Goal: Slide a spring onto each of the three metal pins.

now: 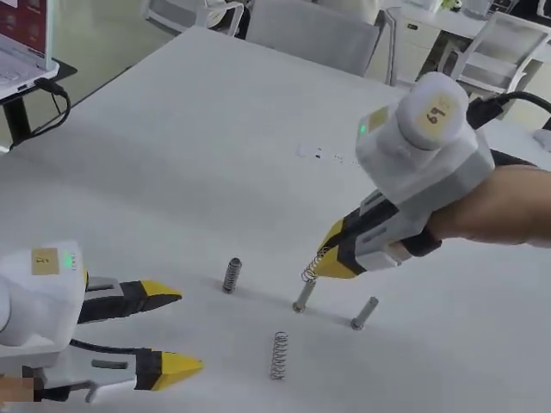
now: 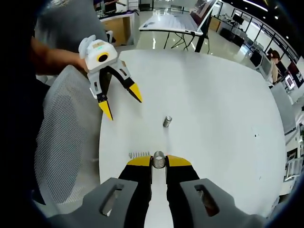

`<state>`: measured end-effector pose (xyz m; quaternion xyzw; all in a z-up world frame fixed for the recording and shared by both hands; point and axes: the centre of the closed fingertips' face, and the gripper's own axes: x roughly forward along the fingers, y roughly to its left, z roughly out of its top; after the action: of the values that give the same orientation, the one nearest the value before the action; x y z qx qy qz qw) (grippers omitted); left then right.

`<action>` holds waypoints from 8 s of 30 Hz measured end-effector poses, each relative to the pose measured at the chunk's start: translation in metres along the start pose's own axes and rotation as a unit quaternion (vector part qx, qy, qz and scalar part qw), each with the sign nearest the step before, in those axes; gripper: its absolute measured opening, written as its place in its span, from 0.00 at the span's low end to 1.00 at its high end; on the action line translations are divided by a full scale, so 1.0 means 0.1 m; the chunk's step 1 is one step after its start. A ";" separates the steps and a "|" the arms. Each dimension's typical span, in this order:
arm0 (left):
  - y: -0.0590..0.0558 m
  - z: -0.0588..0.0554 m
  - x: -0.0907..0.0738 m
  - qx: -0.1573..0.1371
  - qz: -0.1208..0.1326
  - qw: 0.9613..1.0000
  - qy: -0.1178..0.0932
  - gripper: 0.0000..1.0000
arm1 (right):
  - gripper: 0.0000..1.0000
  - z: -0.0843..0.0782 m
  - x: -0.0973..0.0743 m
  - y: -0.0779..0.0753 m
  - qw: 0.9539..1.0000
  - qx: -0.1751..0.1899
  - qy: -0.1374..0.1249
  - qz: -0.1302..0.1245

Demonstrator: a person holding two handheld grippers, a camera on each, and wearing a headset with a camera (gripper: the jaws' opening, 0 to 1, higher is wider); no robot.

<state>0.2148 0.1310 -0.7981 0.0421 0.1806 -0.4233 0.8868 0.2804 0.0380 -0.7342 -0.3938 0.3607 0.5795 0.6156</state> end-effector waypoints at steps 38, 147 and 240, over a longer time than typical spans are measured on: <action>0.03 0.05 0.00 -0.003 -0.003 1.000 -0.004 0.42 | 0.08 -0.23 0.39 -0.27 0.997 -0.010 0.072 0.004; -0.09 0.19 0.04 0.027 -0.023 0.999 0.014 0.37 | 0.18 -0.18 0.42 0.25 0.997 0.059 -0.041 -0.038; -0.52 0.21 0.35 0.074 -0.115 0.990 0.042 0.22 | 0.08 0.07 0.65 0.90 0.997 -0.039 -0.045 0.054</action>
<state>0.2009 0.0670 -0.7869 0.1044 0.1898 -0.5327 0.8181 0.1953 0.0739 -0.7959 -0.3712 0.3309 0.6428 0.5827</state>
